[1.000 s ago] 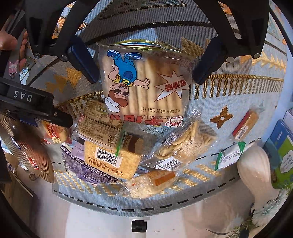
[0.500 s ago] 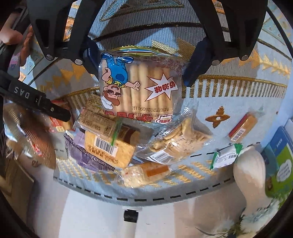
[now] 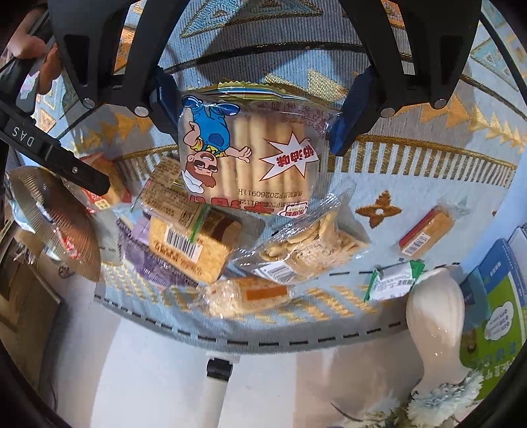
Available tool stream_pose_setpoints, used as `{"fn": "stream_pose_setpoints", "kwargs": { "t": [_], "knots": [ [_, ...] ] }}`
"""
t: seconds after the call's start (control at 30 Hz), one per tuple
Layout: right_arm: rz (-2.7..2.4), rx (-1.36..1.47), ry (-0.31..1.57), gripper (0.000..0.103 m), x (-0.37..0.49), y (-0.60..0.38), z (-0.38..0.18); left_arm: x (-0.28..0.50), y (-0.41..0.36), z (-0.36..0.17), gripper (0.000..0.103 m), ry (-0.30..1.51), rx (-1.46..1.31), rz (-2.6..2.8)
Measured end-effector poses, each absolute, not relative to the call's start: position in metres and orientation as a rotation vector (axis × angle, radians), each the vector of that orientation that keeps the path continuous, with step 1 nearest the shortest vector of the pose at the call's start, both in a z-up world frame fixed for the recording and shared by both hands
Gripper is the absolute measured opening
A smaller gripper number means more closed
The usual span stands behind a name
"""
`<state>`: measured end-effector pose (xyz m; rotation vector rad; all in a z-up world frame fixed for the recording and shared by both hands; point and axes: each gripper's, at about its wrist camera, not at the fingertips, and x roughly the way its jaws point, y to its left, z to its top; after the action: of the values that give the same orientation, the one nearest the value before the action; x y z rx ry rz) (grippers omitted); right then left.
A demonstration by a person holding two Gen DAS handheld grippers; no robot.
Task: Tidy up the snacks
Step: 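Grasp the cartoon-chef cracker pack with the left gripper while the right grasps the round bun, then carry both packs over the glass bowl and open both grippers to drop them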
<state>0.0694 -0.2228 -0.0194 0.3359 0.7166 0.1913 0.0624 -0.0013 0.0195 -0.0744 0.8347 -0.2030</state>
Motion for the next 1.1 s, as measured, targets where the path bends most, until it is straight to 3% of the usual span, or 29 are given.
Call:
{"fn": "stream_pose_setpoints", "kwargs": {
  "t": [0.43, 0.6, 1.1],
  "knots": [
    [0.271, 0.407, 0.568, 0.05, 0.026, -0.238, -0.006, 0.034, 0.012, 0.043, 0.08, 0.635, -0.111, -0.143],
    [0.313, 0.448, 0.528, 0.049, 0.021, -0.242, 0.003, 0.026, 0.006, 0.052, 0.08, 0.647, -0.148, -0.16],
    [0.339, 0.43, 0.356, 0.049, 0.028, -0.316, 0.109, 0.052, -0.099, 0.16, 0.08, 0.521, -0.06, -0.264]
  ]
}}
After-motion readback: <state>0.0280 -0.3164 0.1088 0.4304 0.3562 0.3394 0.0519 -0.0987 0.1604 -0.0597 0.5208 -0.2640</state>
